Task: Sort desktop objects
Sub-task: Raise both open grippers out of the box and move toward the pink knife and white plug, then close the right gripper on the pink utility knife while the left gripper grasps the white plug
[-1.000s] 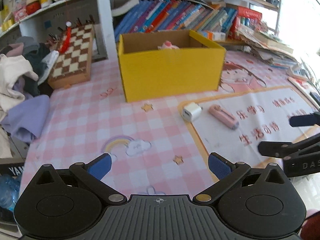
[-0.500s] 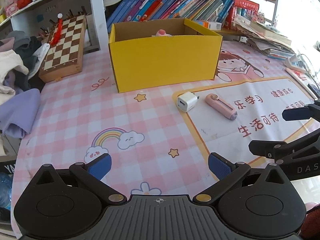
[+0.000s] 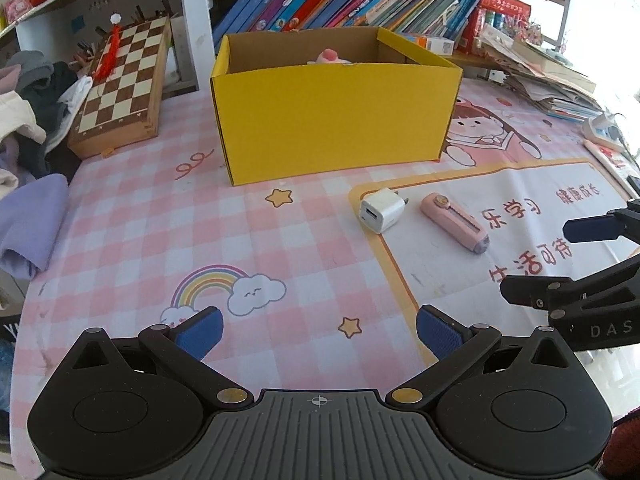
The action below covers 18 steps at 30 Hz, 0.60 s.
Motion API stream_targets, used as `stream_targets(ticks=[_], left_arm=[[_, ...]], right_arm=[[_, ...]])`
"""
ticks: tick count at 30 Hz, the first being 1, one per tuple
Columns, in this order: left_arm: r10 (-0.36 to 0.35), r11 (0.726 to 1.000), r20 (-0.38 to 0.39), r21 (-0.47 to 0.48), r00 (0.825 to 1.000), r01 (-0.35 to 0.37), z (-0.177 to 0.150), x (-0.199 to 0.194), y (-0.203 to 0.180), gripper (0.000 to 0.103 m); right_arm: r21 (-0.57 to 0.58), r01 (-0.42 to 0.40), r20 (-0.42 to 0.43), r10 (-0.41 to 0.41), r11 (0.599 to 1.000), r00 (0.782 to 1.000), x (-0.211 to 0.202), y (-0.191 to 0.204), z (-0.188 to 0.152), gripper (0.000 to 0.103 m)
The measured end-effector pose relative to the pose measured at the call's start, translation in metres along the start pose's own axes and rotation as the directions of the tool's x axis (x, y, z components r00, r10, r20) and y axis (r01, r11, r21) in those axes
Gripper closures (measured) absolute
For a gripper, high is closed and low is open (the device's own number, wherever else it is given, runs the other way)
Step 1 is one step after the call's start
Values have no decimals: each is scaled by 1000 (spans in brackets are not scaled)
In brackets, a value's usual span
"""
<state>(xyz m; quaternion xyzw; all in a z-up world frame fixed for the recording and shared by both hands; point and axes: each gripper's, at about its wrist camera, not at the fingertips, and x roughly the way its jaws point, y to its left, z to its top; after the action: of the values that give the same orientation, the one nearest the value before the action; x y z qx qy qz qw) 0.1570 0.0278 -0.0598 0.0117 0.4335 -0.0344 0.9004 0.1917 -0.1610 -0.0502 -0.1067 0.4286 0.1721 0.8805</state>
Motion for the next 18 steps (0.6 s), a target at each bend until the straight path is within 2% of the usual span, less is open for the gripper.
stream_targets(ticks=[5,13,18], left_arm=[[13,1000,-8,-18,1000,-13,9,9,2,0],[44,998,-18,-39,999,-44,23,22,4,0],[59,997,-35,-44,998,-60,29,30,4,0]], right_arm=[[-17,-25,-20,24,1000,1000,15,-6,15,32],[-63,-80,-52,77,995,996,43,-12,39,47],[-84,-118,-83,111,989,990,61,-14,50,48]])
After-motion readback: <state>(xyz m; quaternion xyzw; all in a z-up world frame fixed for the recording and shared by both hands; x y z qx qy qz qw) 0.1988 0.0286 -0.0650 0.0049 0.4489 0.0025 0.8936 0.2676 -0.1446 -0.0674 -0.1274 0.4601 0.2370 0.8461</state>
